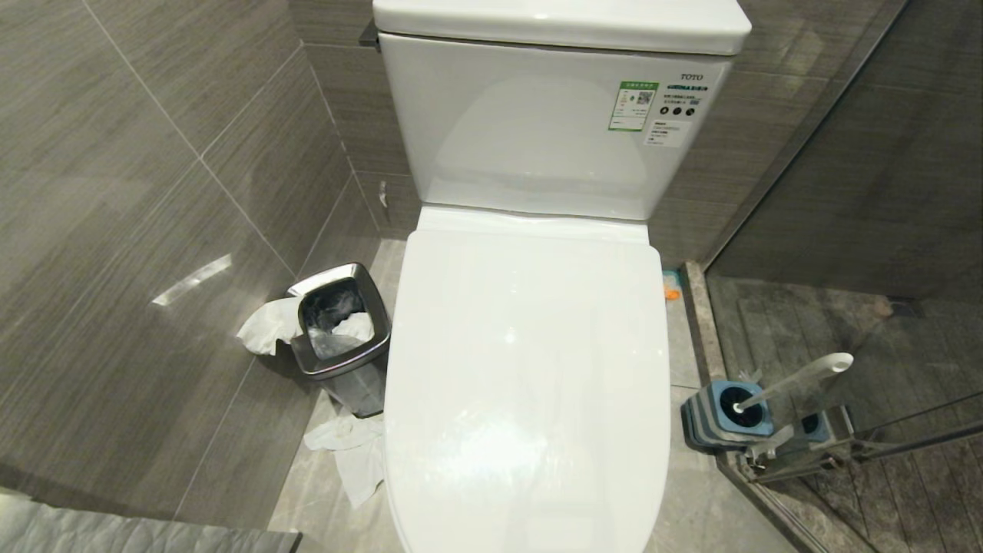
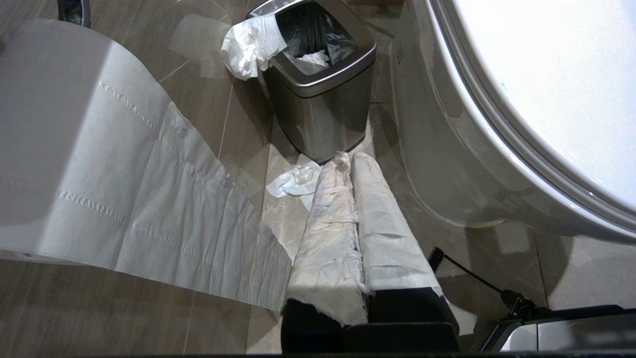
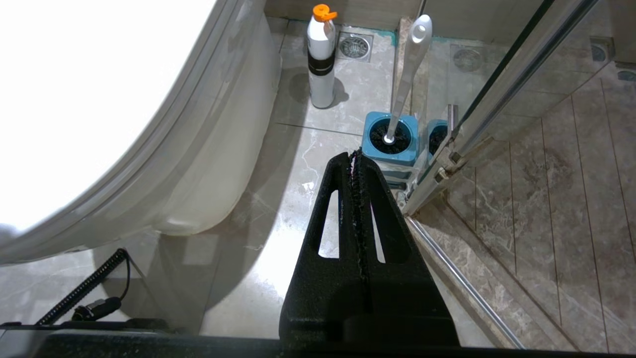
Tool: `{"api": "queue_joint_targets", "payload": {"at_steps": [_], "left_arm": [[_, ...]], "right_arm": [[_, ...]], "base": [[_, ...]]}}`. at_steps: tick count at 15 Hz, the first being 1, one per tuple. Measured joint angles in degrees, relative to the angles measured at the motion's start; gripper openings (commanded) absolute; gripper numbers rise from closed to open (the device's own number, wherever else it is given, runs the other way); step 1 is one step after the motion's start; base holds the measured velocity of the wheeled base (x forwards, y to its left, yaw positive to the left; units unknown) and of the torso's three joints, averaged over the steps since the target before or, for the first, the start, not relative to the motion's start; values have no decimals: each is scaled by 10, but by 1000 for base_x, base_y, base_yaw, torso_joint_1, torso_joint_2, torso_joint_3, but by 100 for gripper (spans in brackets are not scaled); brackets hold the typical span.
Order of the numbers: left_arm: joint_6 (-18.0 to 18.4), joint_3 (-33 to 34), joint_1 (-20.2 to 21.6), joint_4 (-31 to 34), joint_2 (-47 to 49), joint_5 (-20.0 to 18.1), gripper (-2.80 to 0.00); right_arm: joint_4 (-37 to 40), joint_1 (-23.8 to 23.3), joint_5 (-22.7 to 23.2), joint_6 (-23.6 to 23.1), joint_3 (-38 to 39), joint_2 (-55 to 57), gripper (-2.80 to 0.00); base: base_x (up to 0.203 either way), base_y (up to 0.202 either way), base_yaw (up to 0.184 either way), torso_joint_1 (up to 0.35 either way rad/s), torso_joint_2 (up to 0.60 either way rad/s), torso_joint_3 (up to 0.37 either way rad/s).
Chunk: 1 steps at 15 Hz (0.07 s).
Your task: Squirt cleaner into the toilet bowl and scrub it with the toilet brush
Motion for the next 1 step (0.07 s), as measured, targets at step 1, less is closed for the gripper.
{"api": "queue_joint_targets", "payload": {"at_steps": [1], "left_arm": [[0,0,0,0,0,0,-280]], "right_arm": [[0,0,0,0,0,0,-280]], "base": [[0,0,0,0,0,0]]}}
